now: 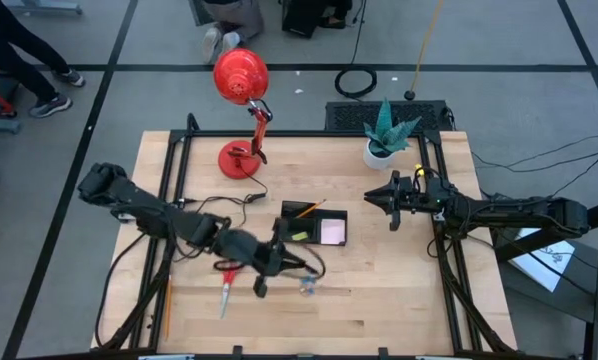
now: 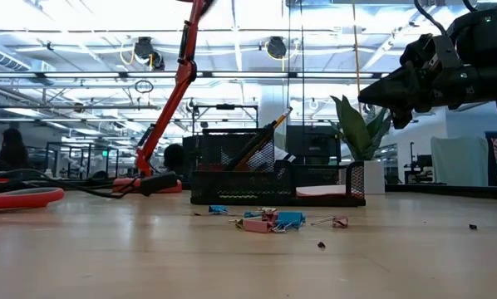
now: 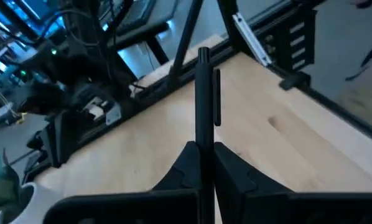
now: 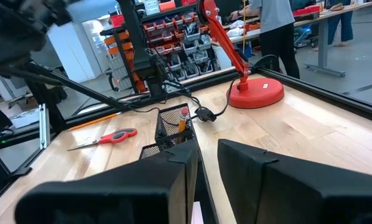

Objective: Pick and place office supplies into organizer
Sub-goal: Put the black pen into the black desk organizer, then put the red scissors into the black desk organizer

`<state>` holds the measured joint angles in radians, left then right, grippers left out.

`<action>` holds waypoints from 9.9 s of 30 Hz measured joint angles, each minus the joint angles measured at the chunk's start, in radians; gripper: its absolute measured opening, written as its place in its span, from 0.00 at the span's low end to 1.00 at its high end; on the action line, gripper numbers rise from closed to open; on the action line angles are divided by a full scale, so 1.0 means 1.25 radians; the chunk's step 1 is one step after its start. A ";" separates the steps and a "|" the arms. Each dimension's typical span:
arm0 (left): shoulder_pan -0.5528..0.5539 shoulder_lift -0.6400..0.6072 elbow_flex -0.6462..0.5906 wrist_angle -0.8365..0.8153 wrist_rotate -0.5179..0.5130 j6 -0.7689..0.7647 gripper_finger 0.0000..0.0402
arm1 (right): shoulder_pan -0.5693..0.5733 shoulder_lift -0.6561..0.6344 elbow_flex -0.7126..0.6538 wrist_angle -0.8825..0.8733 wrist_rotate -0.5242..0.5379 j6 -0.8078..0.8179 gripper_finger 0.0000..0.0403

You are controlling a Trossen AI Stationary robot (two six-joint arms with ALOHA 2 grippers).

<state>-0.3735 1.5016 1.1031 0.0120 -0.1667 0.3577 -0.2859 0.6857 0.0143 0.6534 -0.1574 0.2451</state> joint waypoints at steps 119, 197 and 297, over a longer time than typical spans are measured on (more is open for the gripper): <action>-0.334 -0.081 -0.529 0.151 -0.667 -0.652 0.01 | 0.388 0.099 0.234 -0.141 0.137 -0.229 0.15; -0.392 -0.177 -0.330 -0.475 -0.202 -1.273 0.01 | 0.457 0.591 0.557 -0.145 0.007 -0.432 0.00; -0.195 0.096 -0.210 -0.382 -0.008 -1.067 0.01 | 0.455 0.253 0.352 -0.137 0.126 -0.415 0.00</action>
<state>-0.6176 1.6216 0.8410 -0.4653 -0.1769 -0.9755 0.2832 1.0023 0.4538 0.4822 -0.0002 -0.2734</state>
